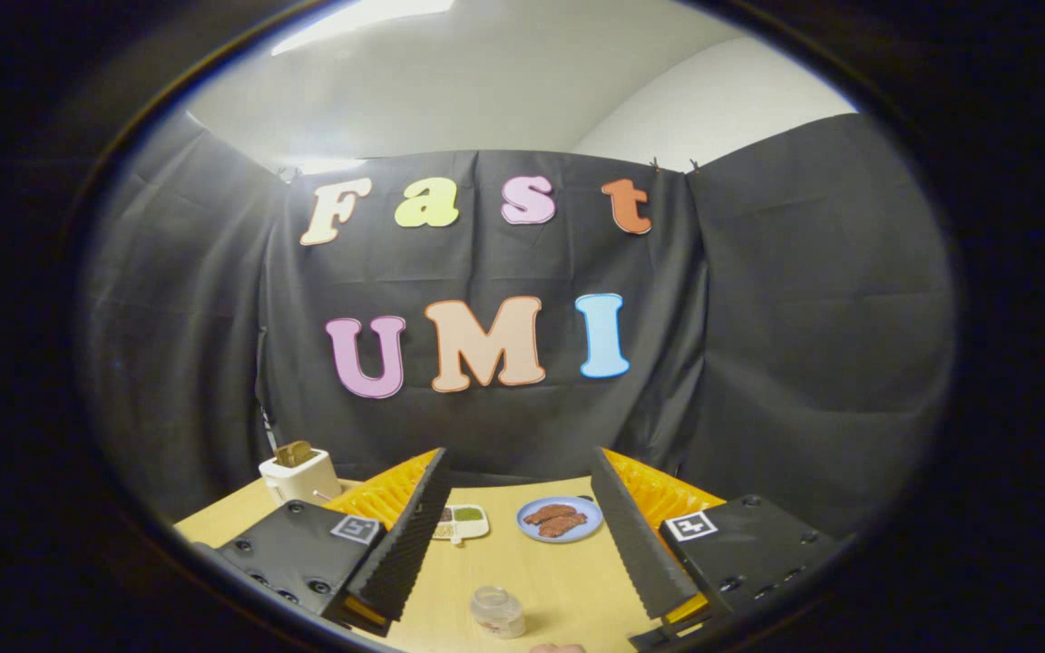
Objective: Take the bottle from table, then pour the juice into the cup, finally place the bottle on the coaster
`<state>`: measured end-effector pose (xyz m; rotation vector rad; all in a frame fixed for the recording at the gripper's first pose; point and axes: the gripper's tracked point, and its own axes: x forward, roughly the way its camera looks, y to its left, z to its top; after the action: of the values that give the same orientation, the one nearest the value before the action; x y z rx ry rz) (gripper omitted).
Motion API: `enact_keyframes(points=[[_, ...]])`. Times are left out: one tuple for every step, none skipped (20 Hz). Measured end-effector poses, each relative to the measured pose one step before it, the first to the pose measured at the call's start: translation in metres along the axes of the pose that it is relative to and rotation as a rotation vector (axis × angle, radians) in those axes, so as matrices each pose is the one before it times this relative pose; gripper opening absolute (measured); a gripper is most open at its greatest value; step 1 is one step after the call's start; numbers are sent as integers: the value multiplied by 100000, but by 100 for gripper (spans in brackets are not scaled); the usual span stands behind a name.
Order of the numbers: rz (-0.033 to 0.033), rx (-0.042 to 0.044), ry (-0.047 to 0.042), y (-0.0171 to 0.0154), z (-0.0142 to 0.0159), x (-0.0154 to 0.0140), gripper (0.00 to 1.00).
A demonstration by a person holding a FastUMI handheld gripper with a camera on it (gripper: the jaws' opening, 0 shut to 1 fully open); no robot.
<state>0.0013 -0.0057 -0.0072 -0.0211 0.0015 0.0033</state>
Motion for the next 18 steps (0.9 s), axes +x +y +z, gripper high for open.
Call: enact_keyframes(points=[[-68,-117,193,-38,-167,62,97],[-22,-67,216,-50,-122,43,97],[25,-16,373,-70,-290,-13,97],[-2,-17,349,-64,-169,-33,97],[100,-84,349,-43,-287,29,97],[79,-208,678,-15,-368,-30,97],[104,-250,763,-9,-512,51,97],[203,-126,661,8,-373,-25,97],[184,-87,610,102,-472,-51,97],[175,-127,804,-7,-497,14,97],[252,-233,534,66,-494,2,97],[308,-252,735,130,-577,23,97],[522,-161,759,114,-641,-45,97],[574,-95,688,221,-654,-66,97],[579,22,672,159,-698,51,97],[923,222,1067,223,-726,-41,97],[905,324,1276,292,-817,-10,97],[696,176,1228,221,-668,-12,97]])
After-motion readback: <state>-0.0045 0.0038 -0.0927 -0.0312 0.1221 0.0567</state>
